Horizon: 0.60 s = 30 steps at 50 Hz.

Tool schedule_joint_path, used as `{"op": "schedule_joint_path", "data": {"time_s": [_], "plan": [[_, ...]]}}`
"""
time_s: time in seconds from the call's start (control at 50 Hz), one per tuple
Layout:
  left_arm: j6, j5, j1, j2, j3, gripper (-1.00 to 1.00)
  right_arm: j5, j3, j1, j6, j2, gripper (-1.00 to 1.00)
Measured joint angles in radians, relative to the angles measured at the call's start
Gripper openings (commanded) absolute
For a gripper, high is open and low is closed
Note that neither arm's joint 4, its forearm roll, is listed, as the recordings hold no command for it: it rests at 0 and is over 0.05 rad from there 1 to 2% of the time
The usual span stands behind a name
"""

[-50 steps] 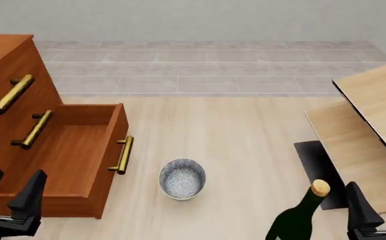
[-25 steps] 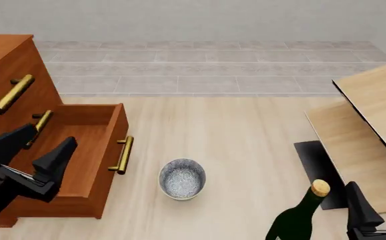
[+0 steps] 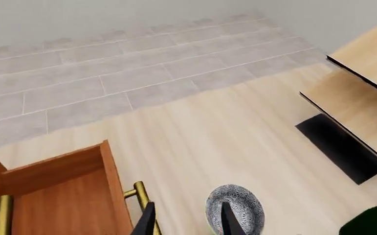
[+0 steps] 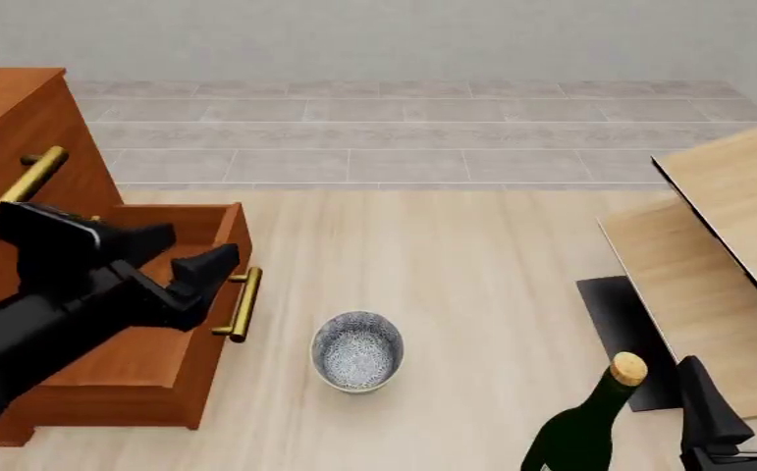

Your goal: Put the bowl on top of the cabinet.

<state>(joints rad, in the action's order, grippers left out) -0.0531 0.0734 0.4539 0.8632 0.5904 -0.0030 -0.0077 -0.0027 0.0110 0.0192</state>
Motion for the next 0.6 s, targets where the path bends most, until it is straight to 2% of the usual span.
{"op": "schedule_joint_path", "data": {"time_s": [0.22,0.6], "plan": [[-0.052,-0.017,0.026,0.105,0.006,1.0,0.001,-0.001,-0.002,0.005,-0.003,1.0],[-0.133,-0.1,0.083,0.262,-0.038,1.0,0.001,-0.001,-0.008,0.016,-0.013,1.0]]}}
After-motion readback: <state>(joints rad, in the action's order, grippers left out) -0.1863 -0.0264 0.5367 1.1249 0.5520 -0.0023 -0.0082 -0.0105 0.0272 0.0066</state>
